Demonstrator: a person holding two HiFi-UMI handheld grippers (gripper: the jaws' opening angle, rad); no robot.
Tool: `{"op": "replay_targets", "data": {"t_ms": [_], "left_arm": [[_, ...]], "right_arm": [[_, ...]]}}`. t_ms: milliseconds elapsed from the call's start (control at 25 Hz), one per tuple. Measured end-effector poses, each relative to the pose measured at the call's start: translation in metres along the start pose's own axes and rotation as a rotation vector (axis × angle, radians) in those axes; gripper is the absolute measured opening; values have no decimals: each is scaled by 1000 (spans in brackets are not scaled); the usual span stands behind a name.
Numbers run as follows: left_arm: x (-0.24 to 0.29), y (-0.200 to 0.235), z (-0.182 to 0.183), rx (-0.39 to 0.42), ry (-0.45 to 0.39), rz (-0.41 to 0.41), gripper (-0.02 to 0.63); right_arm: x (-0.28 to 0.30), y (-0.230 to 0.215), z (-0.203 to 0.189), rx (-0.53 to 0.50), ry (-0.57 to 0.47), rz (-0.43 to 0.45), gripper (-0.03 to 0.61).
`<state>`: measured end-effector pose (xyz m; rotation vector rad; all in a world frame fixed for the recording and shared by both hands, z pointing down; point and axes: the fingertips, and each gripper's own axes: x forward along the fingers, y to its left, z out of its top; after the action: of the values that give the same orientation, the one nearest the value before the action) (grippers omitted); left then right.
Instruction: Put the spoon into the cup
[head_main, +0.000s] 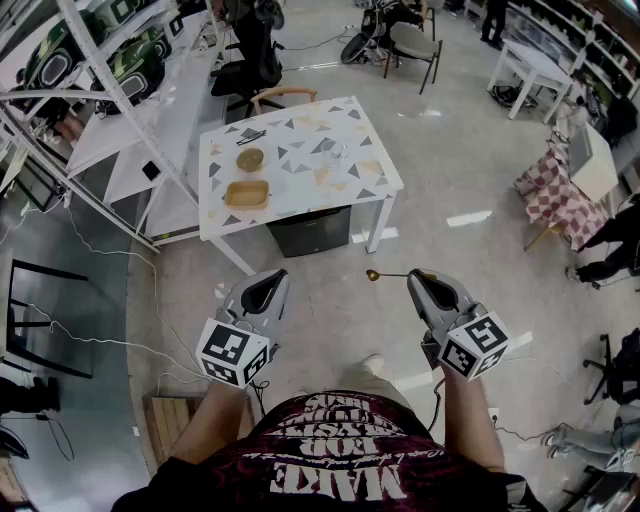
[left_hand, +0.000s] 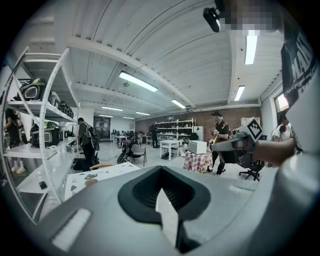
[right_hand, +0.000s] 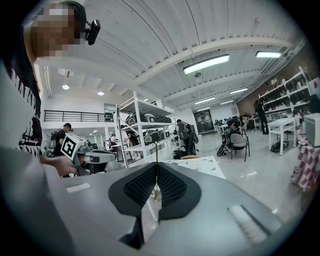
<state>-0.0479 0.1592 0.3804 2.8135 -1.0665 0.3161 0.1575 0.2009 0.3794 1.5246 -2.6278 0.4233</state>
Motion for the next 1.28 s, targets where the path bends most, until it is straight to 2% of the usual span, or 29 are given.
{"op": "replay_targets", "data": {"t_ms": [240, 520, 840, 1280], "left_arm": [[-82, 13, -47, -44, 34, 1, 0], [-145, 7, -57, -39, 3, -26, 0], [-175, 19, -60, -43, -17, -19, 0], [-167, 35, -65, -51, -20, 7, 0]], "right_arm": [[2, 87, -33, 23, 11, 7, 34], [-13, 152, -53, 45, 17, -4, 34], [-18, 181, -49, 29, 25, -20, 34], [3, 163, -51, 46, 34, -7, 34]]}}
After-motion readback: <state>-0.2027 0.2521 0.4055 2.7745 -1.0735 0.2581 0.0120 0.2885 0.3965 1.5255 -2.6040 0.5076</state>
